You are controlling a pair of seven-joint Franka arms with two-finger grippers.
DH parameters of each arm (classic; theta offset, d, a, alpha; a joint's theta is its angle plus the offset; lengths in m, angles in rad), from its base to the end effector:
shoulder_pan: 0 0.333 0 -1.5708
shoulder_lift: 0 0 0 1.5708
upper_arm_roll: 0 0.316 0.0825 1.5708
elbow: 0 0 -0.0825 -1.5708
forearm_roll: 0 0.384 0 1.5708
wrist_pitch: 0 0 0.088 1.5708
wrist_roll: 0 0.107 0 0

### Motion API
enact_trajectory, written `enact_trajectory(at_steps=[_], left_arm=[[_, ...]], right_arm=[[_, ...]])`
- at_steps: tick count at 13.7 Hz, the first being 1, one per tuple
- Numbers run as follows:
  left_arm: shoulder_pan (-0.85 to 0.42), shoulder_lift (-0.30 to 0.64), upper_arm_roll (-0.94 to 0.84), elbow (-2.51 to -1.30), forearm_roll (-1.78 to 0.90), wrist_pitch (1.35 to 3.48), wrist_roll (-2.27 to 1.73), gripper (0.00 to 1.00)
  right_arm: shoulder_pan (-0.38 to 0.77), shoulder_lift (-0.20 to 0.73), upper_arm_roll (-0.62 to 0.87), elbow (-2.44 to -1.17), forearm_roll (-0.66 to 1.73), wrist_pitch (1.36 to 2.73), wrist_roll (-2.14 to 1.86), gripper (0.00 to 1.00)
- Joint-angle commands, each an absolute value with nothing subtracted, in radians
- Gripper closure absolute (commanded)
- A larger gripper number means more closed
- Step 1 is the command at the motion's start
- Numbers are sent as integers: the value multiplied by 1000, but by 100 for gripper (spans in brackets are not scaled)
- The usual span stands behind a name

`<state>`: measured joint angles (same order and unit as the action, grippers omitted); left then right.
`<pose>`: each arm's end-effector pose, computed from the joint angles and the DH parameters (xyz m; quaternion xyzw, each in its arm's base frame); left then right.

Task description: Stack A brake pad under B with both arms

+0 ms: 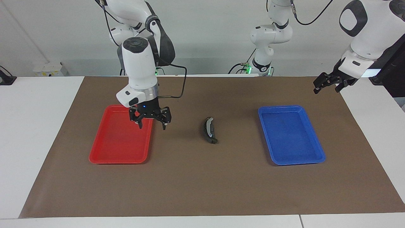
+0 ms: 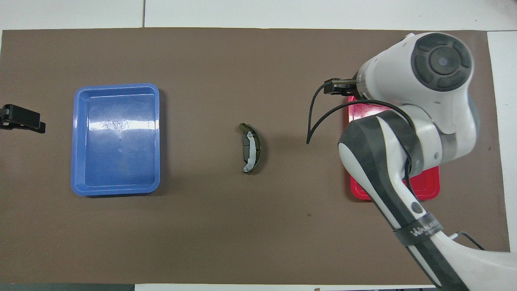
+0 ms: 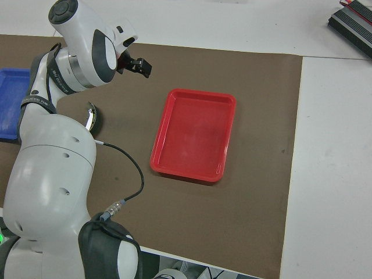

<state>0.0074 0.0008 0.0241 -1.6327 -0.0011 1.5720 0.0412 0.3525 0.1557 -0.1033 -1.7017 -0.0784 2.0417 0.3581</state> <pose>0.5522 0.0173 0.5950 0.9995 -0.0048 -0.0307 0.0017 0.6089 0.1543 0.5146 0.9940 -0.0383 0.1013 0.0147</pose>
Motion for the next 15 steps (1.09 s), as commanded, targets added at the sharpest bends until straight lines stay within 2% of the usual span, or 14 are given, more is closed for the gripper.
enact_trajectory(at_steps=[1, 5, 8, 12, 15], left_arm=[[15, -21, 21, -1652, 2, 1563, 46, 0], [15, -21, 20, -1652, 2, 1565, 46, 0], [15, -21, 20, -1652, 2, 1563, 46, 0], [15, -21, 20, -1652, 2, 1563, 46, 0], [15, -21, 21, -1652, 2, 1563, 46, 0]], right_arm=[[284, 80, -91, -1723, -86, 1941, 269, 1], [157, -12, -91, -1769, -69, 1760, 174, 1], [71, -66, -91, -1809, -51, 1714, 105, 1], [32, -112, -94, -1755, -51, 1628, 86, 1], [51, -85, -80, -1665, -54, 1566, 87, 1]])
